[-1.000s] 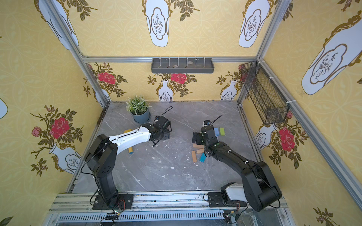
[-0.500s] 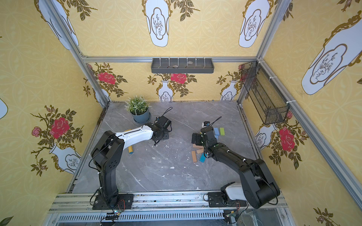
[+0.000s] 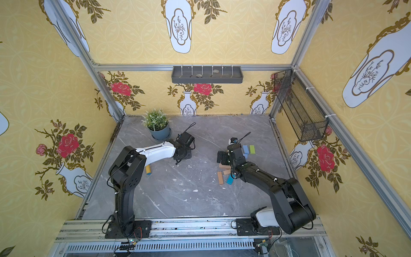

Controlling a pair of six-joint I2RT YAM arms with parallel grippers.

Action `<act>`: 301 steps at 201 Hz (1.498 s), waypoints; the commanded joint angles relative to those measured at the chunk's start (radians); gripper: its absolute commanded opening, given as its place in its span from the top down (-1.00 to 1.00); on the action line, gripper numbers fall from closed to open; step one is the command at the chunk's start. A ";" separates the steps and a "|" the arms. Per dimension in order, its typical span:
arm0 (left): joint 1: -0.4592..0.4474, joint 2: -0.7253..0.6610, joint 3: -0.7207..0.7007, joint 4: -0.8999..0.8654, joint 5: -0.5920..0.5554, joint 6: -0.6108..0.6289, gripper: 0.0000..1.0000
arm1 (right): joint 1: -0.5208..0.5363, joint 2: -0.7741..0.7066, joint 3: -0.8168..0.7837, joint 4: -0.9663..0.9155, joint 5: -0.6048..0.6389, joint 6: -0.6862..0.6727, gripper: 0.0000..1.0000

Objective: Assemble the number 8 with building blocks
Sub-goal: Assemble the building block at the center of the board.

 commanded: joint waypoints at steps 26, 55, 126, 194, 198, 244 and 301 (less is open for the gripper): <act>0.007 0.019 0.003 0.001 0.011 0.015 0.26 | 0.000 0.011 0.014 0.018 -0.009 0.009 -0.95; 0.010 0.020 -0.001 -0.003 0.004 0.019 0.37 | 0.001 0.013 0.014 0.017 -0.014 0.009 -0.95; 0.024 0.007 -0.022 -0.008 -0.008 0.034 0.51 | -0.001 0.021 0.018 0.015 -0.027 0.009 -0.95; 0.035 0.003 -0.030 -0.011 -0.010 0.061 0.53 | 0.000 0.025 0.021 0.015 -0.037 0.008 -0.95; 0.035 0.002 -0.029 -0.010 -0.010 0.064 0.53 | 0.002 0.025 0.021 0.015 -0.037 0.008 -0.95; 0.042 0.011 -0.026 -0.011 -0.007 0.072 0.54 | 0.000 0.028 0.021 0.016 -0.040 0.008 -0.95; 0.050 0.017 -0.020 -0.011 0.000 0.110 0.53 | 0.002 0.031 0.022 0.015 -0.044 0.008 -0.95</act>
